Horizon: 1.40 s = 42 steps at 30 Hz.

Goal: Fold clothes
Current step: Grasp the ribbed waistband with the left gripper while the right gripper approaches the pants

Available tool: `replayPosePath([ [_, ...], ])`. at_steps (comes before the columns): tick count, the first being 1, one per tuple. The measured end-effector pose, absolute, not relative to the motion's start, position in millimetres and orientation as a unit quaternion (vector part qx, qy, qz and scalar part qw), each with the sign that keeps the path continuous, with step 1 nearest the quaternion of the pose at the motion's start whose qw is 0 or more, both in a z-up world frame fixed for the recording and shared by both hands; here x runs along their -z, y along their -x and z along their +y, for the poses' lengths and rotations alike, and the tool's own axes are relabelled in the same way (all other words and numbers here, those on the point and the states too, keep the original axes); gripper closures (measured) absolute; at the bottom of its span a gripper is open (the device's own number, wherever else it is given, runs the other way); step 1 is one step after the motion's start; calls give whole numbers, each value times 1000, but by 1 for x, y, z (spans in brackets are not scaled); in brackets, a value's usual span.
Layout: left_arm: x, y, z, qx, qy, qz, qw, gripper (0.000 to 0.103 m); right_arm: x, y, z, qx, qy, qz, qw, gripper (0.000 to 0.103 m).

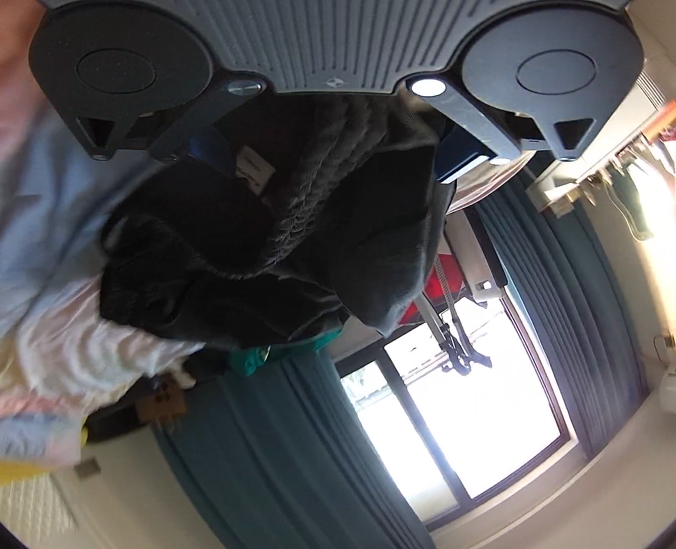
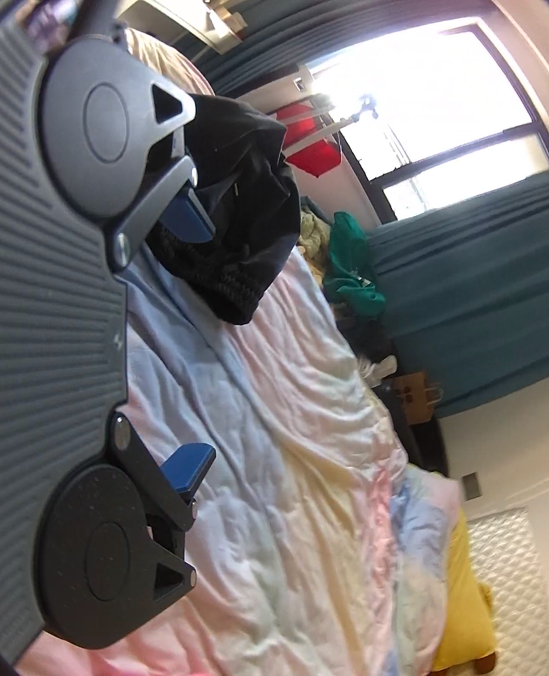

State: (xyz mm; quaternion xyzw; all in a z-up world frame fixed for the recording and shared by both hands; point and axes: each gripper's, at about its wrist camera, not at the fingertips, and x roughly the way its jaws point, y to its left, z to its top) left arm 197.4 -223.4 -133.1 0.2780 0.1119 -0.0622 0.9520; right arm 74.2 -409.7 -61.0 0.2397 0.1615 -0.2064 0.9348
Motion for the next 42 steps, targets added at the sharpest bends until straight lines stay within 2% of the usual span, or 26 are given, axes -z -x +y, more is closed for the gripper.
replayPosePath([
  [2,136,-217,-231,48,-279,124,951,12,64,-82,-404,195,-231,165,939,0],
  [3,138,-227,-234,41,-280,130,950,19,66,-85,-400,194,-225,167,940,0],
  [7,121,-250,-225,-1,-231,153,961,65,74,-98,-398,189,-216,172,942,0],
  [9,104,-254,-212,11,-190,162,968,82,77,-102,-400,187,-226,173,940,0],
  [13,77,-249,-185,21,-169,139,976,89,75,-102,-392,177,-218,166,945,0],
  [19,29,-210,-139,29,-165,78,983,91,67,-100,-365,154,-152,159,963,0],
  [22,11,-188,-102,29,-149,76,985,91,64,-100,-348,131,-113,159,972,0],
  [28,13,-148,7,-14,-112,105,988,91,70,-106,-300,37,-58,198,978,0],
  [34,39,-146,100,-67,-51,149,985,91,84,-115,-267,-43,-37,274,960,0],
  [38,55,-155,139,-78,-5,192,978,91,87,-111,-254,-100,-65,295,948,0],
  [42,58,-170,147,-86,1,202,976,91,93,-110,-229,-118,-20,312,942,0],
])
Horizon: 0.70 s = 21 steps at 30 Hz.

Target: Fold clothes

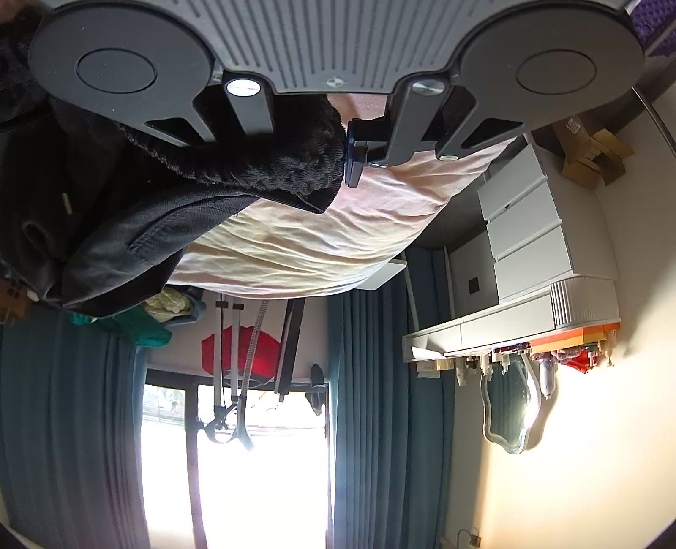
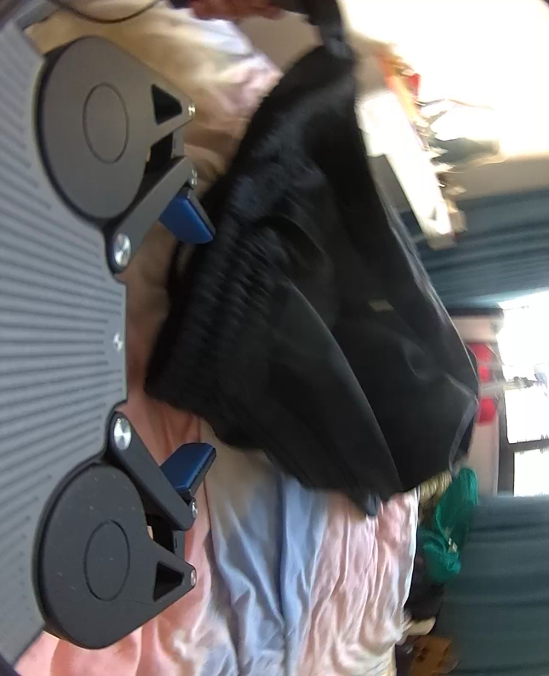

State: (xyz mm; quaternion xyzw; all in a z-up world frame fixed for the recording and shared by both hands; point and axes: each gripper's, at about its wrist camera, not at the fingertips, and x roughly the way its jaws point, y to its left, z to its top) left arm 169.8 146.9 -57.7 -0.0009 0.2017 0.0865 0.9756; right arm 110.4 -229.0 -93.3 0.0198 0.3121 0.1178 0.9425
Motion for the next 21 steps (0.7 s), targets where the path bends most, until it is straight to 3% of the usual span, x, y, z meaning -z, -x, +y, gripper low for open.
replayPosePath([
  [2,63,-169,146,-91,2,211,973,90,100,-115,-223,-89,-8,320,943,4],
  [5,72,-169,143,-92,-1,229,969,90,107,-127,-231,-48,-17,326,944,28],
  [7,75,-173,143,-86,-1,236,968,89,110,-133,-243,-22,-28,321,946,31],
  [10,83,-179,149,-41,13,274,961,89,106,-121,-256,-12,-74,245,967,43],
  [12,88,-174,152,-32,9,280,959,87,97,-112,-248,-17,-52,190,980,45],
  [14,89,-169,154,-30,0,282,959,78,96,-112,-243,-21,-45,182,982,45],
  [16,91,-164,157,-27,-9,284,958,64,101,-116,-245,-28,-58,211,975,56],
  [18,88,-157,158,-15,1,298,955,63,106,-121,-247,-33,-71,243,967,60],
  [20,82,-149,157,2,16,311,950,55,109,-123,-247,-34,-72,259,962,70],
  [21,78,-144,155,13,25,317,948,42,110,-123,-247,-33,-71,264,961,73],
])
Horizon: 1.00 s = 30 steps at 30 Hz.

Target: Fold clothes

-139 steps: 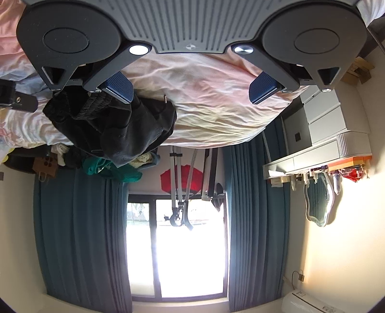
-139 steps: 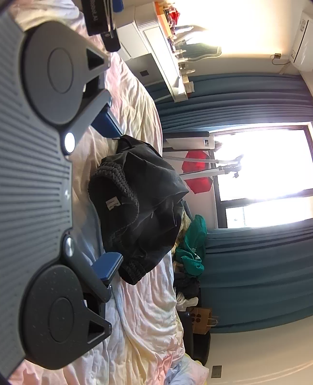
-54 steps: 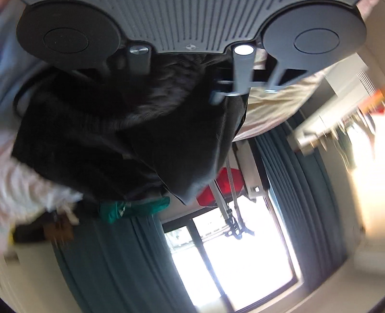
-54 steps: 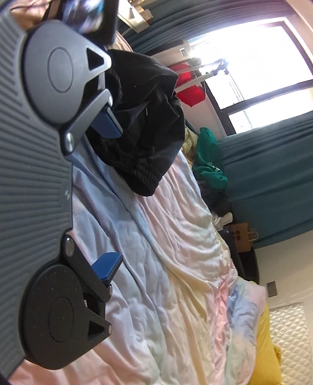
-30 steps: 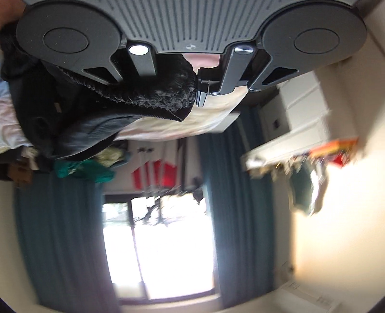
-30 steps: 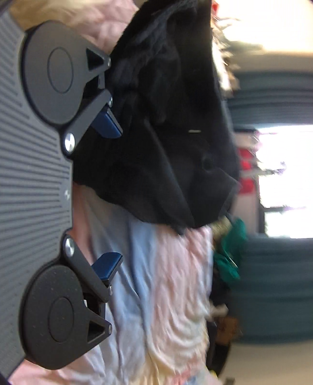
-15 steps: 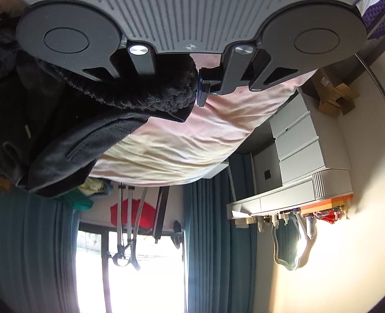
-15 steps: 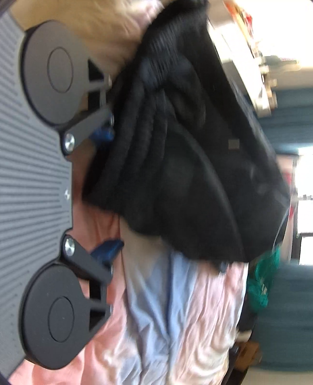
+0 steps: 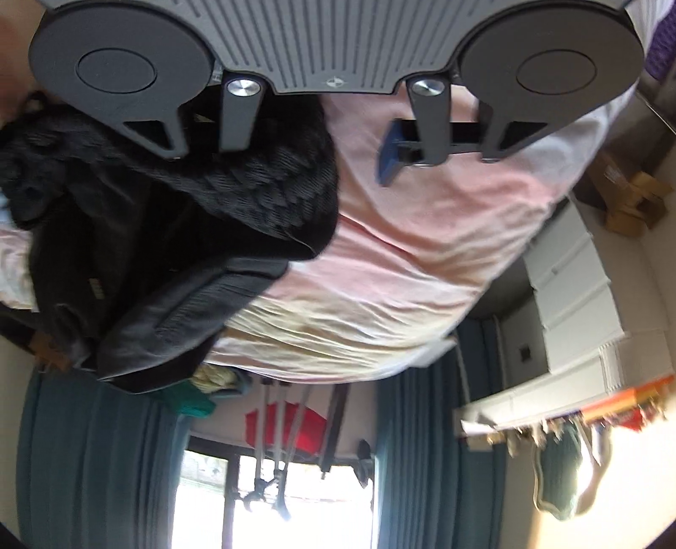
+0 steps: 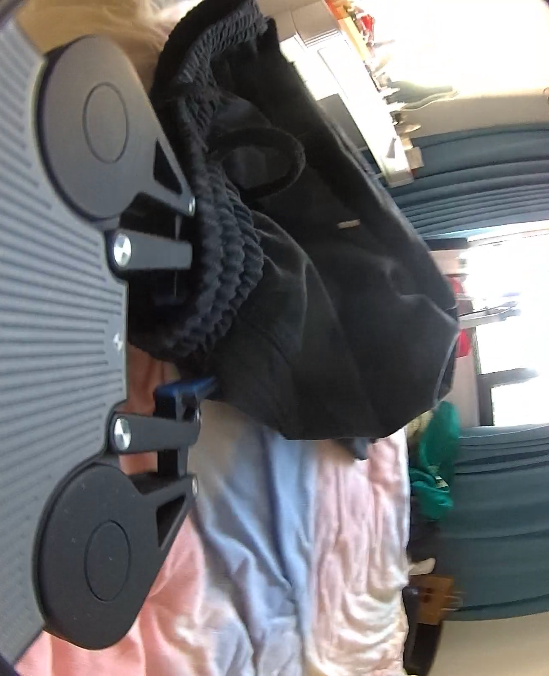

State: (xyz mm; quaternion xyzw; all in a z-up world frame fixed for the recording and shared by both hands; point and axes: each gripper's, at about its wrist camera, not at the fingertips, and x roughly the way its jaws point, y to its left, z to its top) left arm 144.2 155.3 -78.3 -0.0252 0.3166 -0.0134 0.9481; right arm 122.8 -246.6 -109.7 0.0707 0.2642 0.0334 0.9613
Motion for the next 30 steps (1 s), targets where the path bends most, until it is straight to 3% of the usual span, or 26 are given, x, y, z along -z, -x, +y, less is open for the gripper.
replayPosePath([
  [3,65,-125,151,57,63,324,942,32,107,-117,-243,-33,-58,264,962,78],
  [8,55,-99,145,124,167,322,924,5,98,-111,-255,-39,-88,260,961,81],
  [13,94,-110,150,168,393,341,837,3,86,-113,-265,-33,-107,249,962,83],
  [17,115,-127,139,140,412,339,834,6,87,-111,-267,-32,-108,252,961,83],
  [23,115,-165,143,70,424,302,851,44,94,-108,-272,-37,-107,276,955,84],
  [25,120,-174,148,38,428,299,852,73,103,-109,-275,-45,-112,300,946,84],
  [27,125,-181,156,8,436,301,848,93,110,-111,-276,-52,-124,326,936,84],
  [30,118,-188,164,-11,435,281,855,95,109,-108,-274,-65,-141,332,930,85],
])
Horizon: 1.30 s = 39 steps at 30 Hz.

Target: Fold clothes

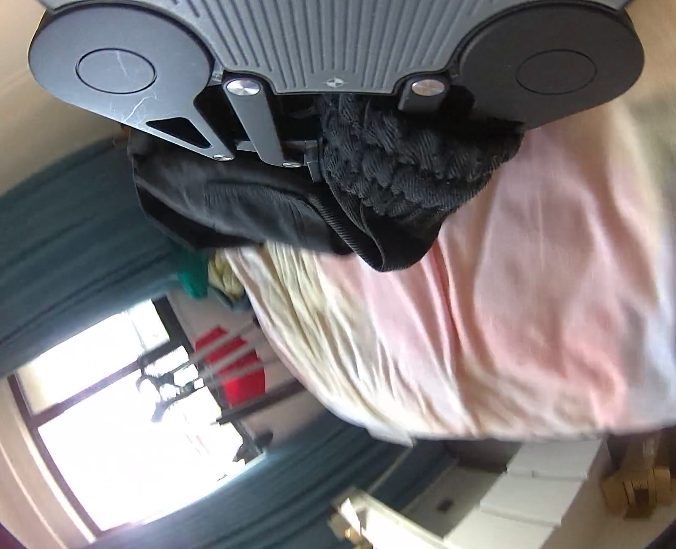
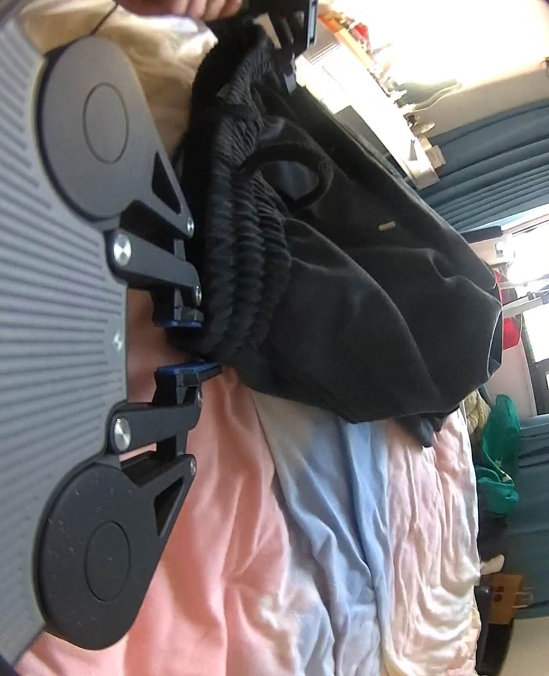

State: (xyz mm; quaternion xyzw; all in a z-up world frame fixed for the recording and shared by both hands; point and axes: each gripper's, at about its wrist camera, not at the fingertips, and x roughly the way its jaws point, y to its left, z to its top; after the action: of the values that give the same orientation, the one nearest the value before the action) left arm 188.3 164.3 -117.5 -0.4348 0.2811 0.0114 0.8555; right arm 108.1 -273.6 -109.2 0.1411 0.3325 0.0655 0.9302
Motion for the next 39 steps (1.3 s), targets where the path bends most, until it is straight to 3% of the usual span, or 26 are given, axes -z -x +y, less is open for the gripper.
replayPosePath([
  [10,-20,-235,220,14,354,189,916,95,50,-81,-183,-153,-129,241,950,87],
  [15,-63,-275,265,-52,287,186,938,95,44,-88,-97,-247,-150,212,934,87],
  [19,-42,-316,282,-120,196,239,943,95,64,-115,-29,-287,-143,240,916,87],
  [26,53,-324,296,-136,159,306,929,91,101,-138,0,-301,-140,275,902,87],
  [27,53,-320,295,-143,145,306,930,82,101,-139,-2,-304,-142,275,901,85],
  [28,54,-316,294,-150,132,306,931,64,100,-138,-4,-306,-142,274,901,85],
  [29,53,-309,295,-153,126,306,931,53,99,-137,-5,-307,-143,273,901,84],
  [31,50,-295,295,-166,117,315,927,19,96,-137,-12,-313,-150,279,895,68],
  [32,45,-286,294,-179,106,309,928,14,95,-137,-15,-316,-152,283,893,61],
  [34,35,-265,289,-188,94,298,931,6,93,-129,-21,-319,-152,276,894,25],
  [36,25,-243,281,-193,82,286,935,5,89,-119,-30,-320,-151,260,898,16],
  [39,8,-208,262,-189,75,273,940,4,76,-108,-47,-324,-148,256,899,16],
])
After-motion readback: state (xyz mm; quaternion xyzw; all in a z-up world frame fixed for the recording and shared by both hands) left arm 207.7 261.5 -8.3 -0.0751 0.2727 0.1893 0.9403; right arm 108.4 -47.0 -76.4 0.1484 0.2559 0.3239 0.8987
